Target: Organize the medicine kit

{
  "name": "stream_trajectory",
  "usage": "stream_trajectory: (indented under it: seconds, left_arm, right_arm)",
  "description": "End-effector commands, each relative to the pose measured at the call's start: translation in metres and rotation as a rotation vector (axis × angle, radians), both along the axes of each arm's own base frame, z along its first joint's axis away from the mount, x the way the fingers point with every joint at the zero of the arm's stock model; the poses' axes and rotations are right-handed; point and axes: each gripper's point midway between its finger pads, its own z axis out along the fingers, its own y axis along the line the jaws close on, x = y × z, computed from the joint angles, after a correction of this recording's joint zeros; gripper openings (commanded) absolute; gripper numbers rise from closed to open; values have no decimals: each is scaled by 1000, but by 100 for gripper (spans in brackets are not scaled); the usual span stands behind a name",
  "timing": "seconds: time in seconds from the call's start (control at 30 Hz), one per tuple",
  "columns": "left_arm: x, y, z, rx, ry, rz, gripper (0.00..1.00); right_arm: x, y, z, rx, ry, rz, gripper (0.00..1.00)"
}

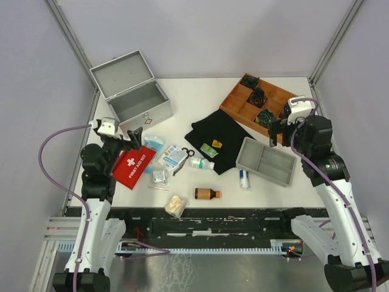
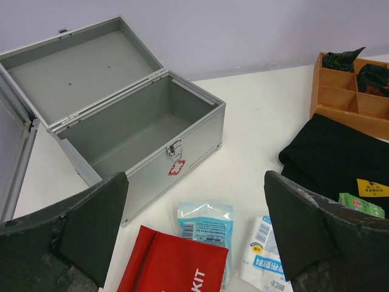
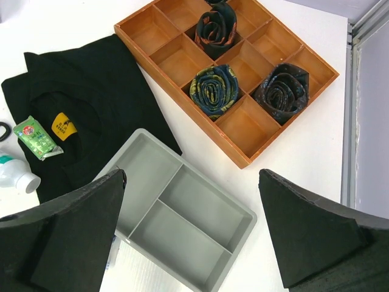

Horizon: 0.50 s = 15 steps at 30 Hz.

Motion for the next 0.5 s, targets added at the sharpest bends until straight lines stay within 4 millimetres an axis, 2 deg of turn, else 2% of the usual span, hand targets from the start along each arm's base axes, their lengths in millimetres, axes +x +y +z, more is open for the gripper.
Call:
stream_trajectory:
  seconds: [0.0,0.47]
  left_arm:
    - [-2,-3,19,4,-74,-22,100]
    - [-3,-3,19,15,-72,-26,100]
  right_arm:
    - [3,2,16,19,-69,10,100]
    - [3,5,11,-10,-76,51,100]
